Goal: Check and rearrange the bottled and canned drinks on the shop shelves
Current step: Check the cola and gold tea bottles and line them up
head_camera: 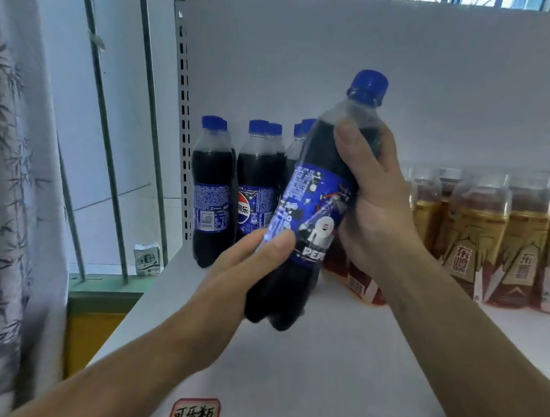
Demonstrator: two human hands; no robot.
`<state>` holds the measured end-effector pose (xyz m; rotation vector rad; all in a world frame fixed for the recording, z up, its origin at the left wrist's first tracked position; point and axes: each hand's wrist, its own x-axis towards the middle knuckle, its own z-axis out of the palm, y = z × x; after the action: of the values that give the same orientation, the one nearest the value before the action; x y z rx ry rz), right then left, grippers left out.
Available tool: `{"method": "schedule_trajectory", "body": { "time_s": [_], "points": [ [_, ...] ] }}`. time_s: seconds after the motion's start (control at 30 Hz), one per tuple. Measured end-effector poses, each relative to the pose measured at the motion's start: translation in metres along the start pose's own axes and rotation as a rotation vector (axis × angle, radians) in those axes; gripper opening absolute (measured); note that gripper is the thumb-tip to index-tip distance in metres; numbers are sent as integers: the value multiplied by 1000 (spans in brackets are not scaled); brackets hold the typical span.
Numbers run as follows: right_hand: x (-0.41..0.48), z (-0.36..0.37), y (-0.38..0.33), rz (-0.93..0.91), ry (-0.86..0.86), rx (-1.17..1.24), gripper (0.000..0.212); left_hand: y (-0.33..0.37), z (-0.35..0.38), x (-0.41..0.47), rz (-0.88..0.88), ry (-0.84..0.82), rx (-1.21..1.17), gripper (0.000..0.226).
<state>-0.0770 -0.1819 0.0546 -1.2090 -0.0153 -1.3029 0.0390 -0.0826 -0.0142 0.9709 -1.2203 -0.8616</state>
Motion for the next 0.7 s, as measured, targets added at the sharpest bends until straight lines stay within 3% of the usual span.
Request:
{"method": "schedule_trajectory", "body": {
  "time_s": [0.1,0.23,0.33,0.4,0.53,0.7],
  "points": [
    [2,0,-1,79,-92,87,63,7,-3,-3,-129,-92,-244,41],
    [1,-2,-1,0,-28,-47,53,4,0,2,-57,30,-167,49],
    [0,1,2,-8,-24,-164,77,4,4,2,-29,89,-57,37],
    [-1,3,2,90,-100,-121,96,5,0,0,-92,44,-144,42],
    [-4,0,-3,82,-137,-123,66,15,-4,-4,-223,-32,-325,65],
    [-13,8,-8,-87,-128,-404,70,18,7,-3,-71,150,-88,77]
  ]
}}
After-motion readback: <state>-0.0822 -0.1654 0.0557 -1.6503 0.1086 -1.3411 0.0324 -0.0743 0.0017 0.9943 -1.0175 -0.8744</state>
